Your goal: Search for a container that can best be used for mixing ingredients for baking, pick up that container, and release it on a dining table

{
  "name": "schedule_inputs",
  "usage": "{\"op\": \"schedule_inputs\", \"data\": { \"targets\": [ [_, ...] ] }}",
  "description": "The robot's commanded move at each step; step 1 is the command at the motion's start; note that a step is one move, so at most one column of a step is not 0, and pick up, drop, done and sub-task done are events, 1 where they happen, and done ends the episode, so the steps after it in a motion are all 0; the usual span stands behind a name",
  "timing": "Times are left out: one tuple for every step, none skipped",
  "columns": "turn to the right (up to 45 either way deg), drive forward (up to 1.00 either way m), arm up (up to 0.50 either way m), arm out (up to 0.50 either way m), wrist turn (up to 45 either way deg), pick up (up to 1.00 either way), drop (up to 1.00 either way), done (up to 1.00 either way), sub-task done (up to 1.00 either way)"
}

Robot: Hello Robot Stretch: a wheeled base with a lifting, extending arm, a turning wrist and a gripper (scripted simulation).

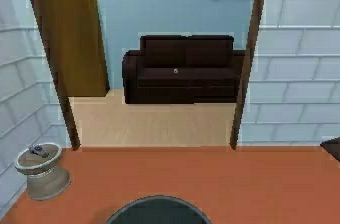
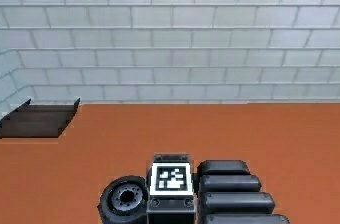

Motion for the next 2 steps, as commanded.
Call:
{"op": "schedule_inputs", "data": {
  "targets": [
    [0.0,0.65,0.0,0.0,0.0,0.0,0.0,0.0,0.0],
    [-27.0,0.0,0.0,0.0,0.0,0.0,0.0,0.0,0.0]
  ]
}}
